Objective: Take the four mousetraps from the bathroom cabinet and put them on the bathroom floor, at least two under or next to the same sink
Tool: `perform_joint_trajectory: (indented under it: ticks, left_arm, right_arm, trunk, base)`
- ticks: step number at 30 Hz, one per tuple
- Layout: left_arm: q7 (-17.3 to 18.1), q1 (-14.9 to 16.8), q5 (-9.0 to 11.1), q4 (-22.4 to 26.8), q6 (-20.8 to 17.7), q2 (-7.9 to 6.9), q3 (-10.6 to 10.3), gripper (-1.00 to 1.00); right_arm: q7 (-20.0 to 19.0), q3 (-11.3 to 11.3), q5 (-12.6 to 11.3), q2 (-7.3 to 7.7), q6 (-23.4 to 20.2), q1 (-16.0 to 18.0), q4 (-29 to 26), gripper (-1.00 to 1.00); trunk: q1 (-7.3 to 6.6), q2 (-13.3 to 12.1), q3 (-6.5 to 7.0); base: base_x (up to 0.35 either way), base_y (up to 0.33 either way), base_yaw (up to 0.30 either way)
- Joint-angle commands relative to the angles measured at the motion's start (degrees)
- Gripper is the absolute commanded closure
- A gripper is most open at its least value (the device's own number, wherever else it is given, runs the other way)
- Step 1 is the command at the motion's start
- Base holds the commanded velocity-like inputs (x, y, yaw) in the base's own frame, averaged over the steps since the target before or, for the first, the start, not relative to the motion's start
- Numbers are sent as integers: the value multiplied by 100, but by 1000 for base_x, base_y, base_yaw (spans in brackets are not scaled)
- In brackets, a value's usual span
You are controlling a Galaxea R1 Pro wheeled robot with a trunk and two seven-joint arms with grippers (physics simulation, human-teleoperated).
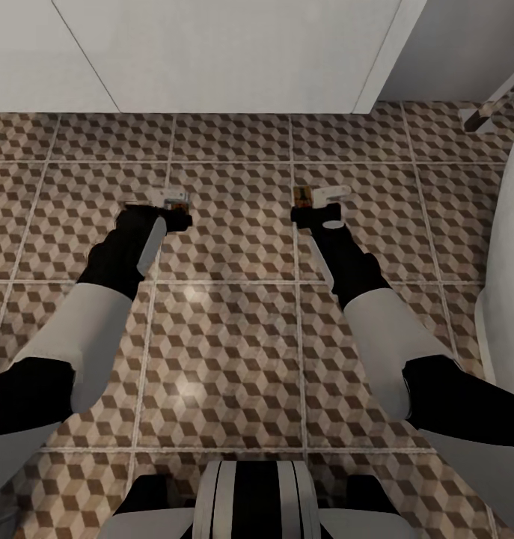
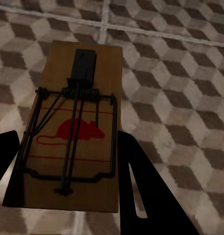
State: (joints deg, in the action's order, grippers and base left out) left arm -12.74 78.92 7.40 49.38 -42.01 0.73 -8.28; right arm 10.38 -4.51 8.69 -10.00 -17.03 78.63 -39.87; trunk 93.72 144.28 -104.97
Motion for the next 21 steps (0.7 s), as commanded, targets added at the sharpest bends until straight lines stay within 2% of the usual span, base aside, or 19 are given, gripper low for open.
perform_joint_trajectory:
  ticks: [1,5,8,12,15,21]
  left_arm:
    - [-44,0,50,-95,80,3,-12,100]
    - [-38,-3,48,-1093,529,48,13,100]
    - [-41,0,50,-1513,846,61,23,100]
    - [-47,4,51,-1669,1030,88,27,100]
    - [-51,9,49,-1689,1060,102,28,100]
    - [-50,17,55,-1167,1065,104,28,100]
  right_arm:
    - [9,-12,46,0,-21,2,3,100]
    - [10,-60,51,0,59,3,381,100]
    - [15,-89,154,0,77,10,649,100]
    - [17,-99,441,0,79,28,776,100]
    - [26,-101,550,0,73,60,853,100]
    - [34,-102,619,0,104,156,1004,100]
  trunk:
    - [-1,1,-3]
    - [-1,1,-3]
    - [-1,1,-3]
    - [-1,1,-3]
    - [-1,1,-3]
    - [-1,1,-3]
  base:
    - [0,0,0]
    - [0,0,0]
    - [0,0,0]
    - [0,0,0]
    - [0,0,0]
    - [0,0,0]
